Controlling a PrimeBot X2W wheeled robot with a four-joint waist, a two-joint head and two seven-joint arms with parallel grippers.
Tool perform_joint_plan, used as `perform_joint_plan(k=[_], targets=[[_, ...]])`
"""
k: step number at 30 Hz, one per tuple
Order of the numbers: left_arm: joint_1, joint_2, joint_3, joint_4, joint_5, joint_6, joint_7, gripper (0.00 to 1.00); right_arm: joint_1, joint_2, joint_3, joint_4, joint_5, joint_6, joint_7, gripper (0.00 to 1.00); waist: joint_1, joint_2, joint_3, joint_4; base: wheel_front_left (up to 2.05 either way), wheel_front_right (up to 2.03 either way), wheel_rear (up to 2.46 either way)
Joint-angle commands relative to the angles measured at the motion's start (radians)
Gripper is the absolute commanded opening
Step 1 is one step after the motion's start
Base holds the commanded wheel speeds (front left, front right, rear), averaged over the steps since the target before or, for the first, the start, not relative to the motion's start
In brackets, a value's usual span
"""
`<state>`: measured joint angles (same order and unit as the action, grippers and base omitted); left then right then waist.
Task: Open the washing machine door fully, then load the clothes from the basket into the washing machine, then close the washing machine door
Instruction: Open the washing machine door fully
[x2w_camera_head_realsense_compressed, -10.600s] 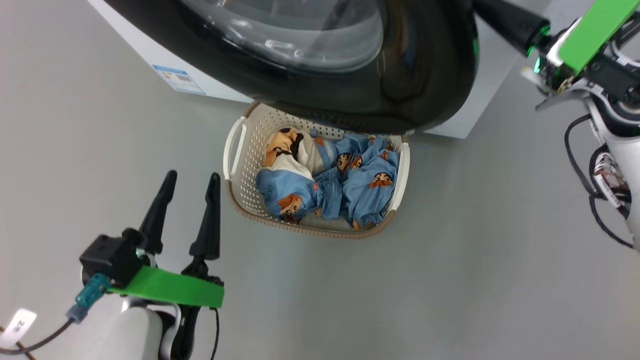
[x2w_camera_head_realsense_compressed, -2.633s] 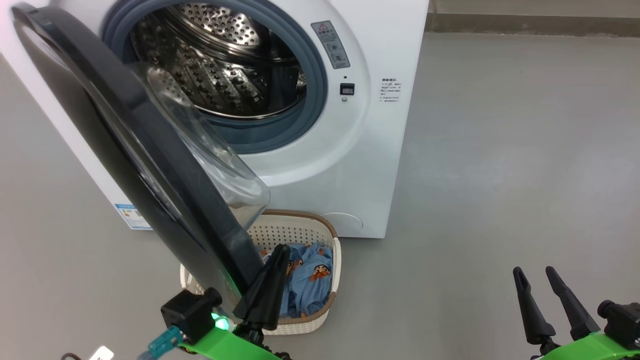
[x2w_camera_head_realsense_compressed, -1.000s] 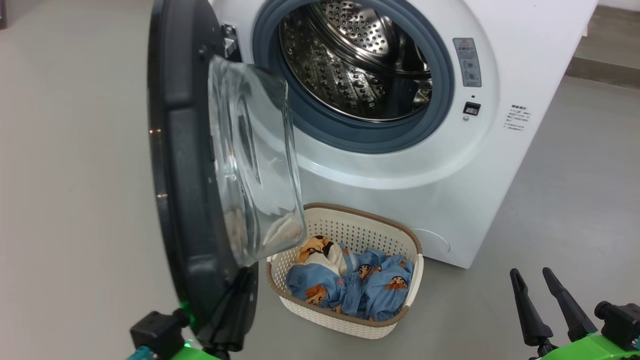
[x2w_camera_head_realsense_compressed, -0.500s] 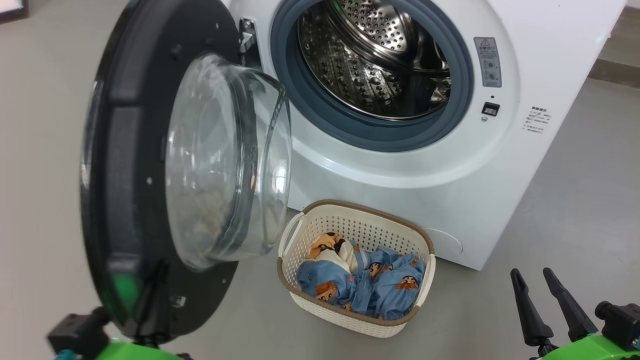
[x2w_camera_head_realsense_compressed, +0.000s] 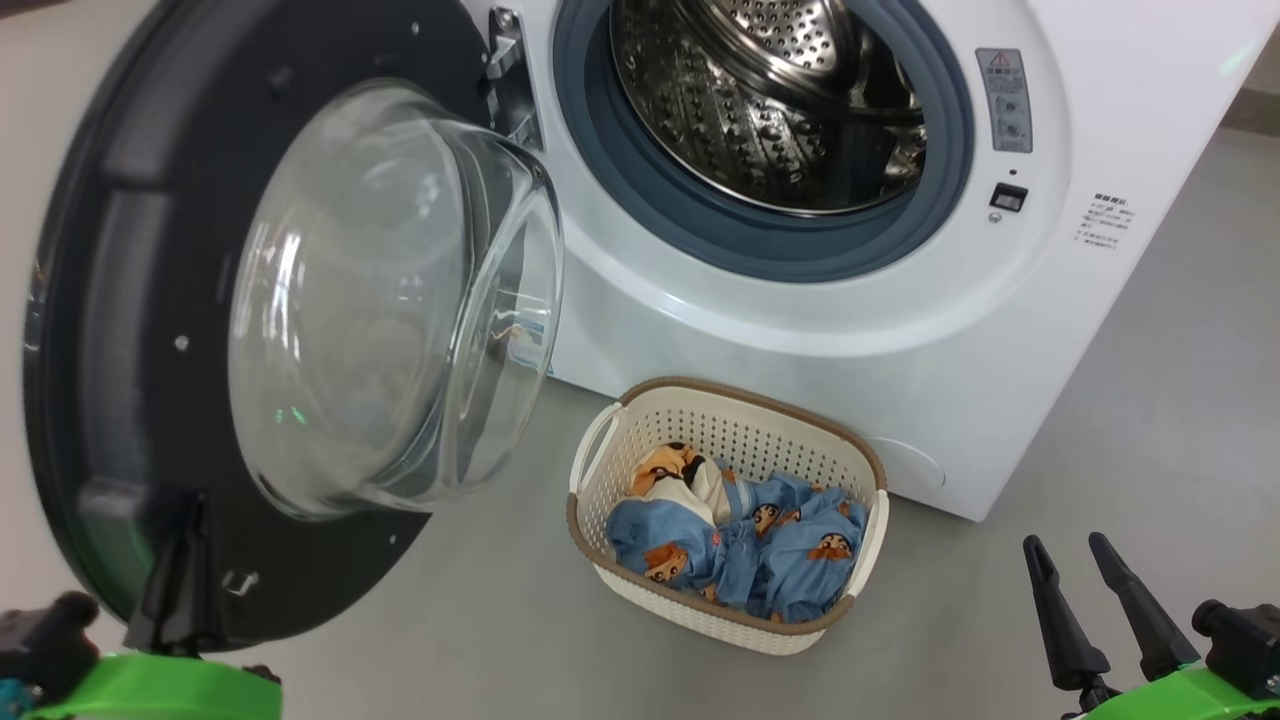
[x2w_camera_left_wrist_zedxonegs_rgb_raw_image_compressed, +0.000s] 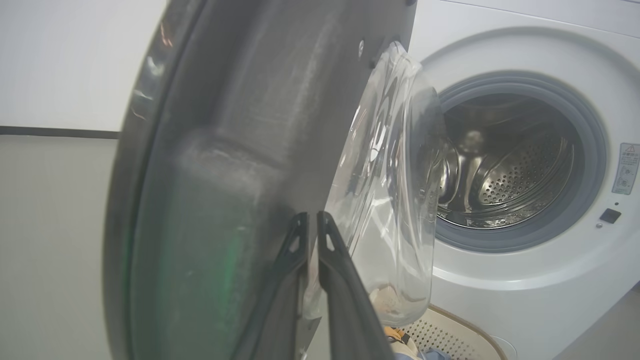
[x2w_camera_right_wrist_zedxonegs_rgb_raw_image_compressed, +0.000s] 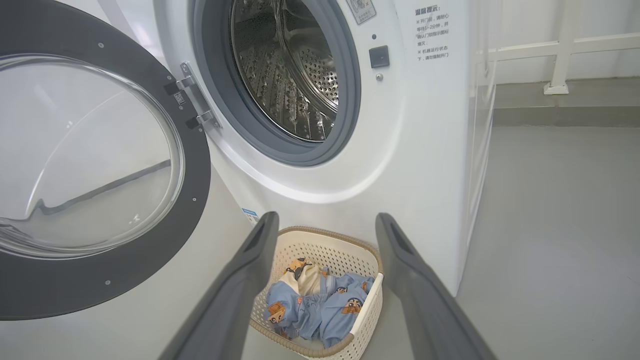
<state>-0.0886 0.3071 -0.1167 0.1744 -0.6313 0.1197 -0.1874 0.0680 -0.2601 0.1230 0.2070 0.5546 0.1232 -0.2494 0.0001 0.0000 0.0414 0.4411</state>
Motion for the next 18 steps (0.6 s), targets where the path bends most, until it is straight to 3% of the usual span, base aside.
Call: perform_joint_plan(k=[1,18], targets=[[-0.054,0.043,0.053,-0.009,-0.007,0.001,-0.013,0.0,-0.028,-0.028,0.016,-0.025,-0.009,0.008,-0.012,1.0,-0.0001,0.0,0.009,0.002,0.0,0.0,0.0],[-0.274,0.094,0.172,0.32,0.046,-0.057,-0.074,0.0,-0.075,-0.076,0.031,-0.024,-0.013,0.008,-0.012,1.0,-0.0001,0.0,0.099,-0.001,0.0,0.0,0.0]])
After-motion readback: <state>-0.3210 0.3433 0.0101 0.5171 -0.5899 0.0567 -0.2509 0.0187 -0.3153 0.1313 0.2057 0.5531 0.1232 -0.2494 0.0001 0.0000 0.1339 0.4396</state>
